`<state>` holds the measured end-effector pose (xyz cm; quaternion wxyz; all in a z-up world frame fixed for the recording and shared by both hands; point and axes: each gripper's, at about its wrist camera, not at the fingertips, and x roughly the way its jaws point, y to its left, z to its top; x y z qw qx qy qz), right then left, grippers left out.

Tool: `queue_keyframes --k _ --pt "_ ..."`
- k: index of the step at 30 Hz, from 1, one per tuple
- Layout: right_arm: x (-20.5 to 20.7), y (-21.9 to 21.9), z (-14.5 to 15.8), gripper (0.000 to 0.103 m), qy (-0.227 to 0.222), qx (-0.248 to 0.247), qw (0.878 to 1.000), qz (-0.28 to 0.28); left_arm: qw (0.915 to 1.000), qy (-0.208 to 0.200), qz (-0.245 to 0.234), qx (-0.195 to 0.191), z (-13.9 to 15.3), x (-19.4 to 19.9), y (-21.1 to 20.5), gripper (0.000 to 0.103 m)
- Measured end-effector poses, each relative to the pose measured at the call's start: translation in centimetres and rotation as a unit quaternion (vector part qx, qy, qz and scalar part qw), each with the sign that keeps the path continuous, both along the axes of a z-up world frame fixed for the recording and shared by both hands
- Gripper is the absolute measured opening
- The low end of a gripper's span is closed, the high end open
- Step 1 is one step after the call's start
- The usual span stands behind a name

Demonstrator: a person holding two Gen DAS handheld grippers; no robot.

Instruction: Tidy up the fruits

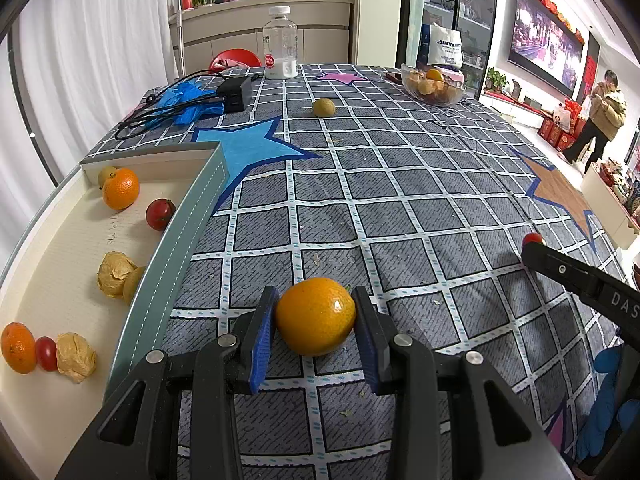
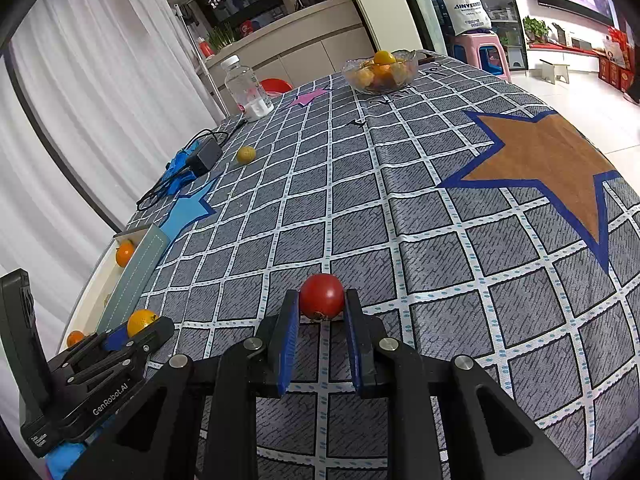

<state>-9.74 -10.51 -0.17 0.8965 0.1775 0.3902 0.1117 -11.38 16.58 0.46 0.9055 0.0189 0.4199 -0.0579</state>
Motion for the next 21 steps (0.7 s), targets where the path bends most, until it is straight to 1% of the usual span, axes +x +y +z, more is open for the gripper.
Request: queue_keyframes --k 17,21 --pt "-0.08 0.3 -0.24 0.022 0.001 -0.007 1.0 0.002 1.0 0.0 0.0 0.0 0.03 0.0 -0.04 0.04" --pt "-0.03 0.32 -0.24 0.022 0.001 -0.002 1.0 0.002 1.0 0.0 0.0 -0.01 0.03 -0.04 0.24 0.04"
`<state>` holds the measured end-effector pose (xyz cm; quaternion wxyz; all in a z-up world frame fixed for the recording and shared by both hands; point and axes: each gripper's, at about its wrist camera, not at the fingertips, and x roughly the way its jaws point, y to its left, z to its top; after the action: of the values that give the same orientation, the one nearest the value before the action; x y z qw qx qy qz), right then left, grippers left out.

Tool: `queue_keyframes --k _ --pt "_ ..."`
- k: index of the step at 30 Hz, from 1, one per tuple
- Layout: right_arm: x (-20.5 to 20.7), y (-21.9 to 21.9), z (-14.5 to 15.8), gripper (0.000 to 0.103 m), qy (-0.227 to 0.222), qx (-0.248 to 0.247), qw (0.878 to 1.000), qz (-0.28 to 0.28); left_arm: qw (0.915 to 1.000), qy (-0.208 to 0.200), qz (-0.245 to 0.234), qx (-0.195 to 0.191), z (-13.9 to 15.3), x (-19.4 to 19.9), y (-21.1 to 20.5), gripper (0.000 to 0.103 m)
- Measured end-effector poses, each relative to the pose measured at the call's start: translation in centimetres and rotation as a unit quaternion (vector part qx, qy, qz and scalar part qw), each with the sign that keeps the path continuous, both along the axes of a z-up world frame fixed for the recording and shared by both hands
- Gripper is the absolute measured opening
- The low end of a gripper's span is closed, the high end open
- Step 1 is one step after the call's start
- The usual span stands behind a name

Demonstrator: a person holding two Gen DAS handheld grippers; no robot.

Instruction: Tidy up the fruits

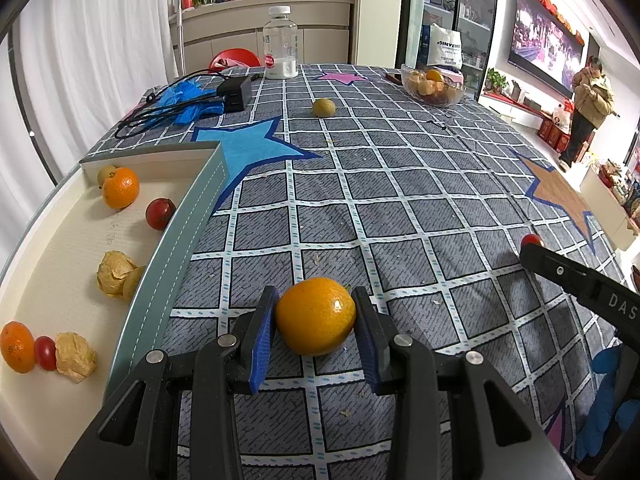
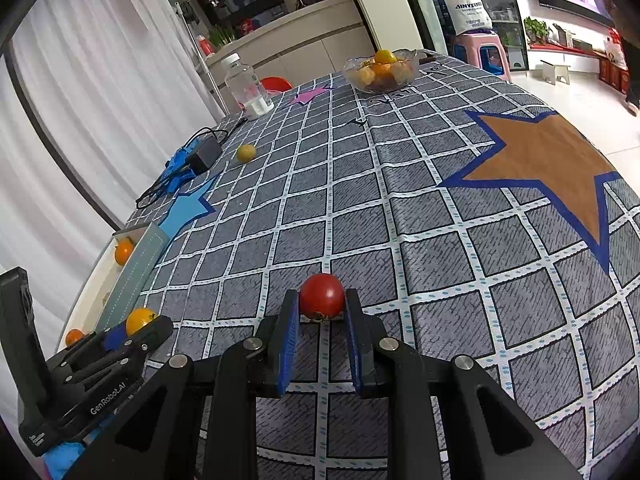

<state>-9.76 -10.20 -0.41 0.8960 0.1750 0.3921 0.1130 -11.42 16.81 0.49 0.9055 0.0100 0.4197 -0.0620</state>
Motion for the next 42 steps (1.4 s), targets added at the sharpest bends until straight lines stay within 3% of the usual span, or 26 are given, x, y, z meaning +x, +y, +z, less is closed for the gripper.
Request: queue_keyframes --k 7,35,42 --pt "0.0 -0.1 0.0 0.022 0.0 -0.001 1.0 0.0 0.9999 -0.01 0.001 0.012 0.0 -1.5 0.4 0.039" --pt "0.0 0.0 0.0 0.022 0.0 -0.001 1.0 0.0 0.9997 -0.018 -0.01 0.015 -0.1 -1.6 0.2 0.039" --pt "0.1 0.1 0.3 0.022 0.012 -0.016 1.0 0.008 0.9997 -0.005 -0.019 -0.015 0.3 -1.9 0.7 0.039"
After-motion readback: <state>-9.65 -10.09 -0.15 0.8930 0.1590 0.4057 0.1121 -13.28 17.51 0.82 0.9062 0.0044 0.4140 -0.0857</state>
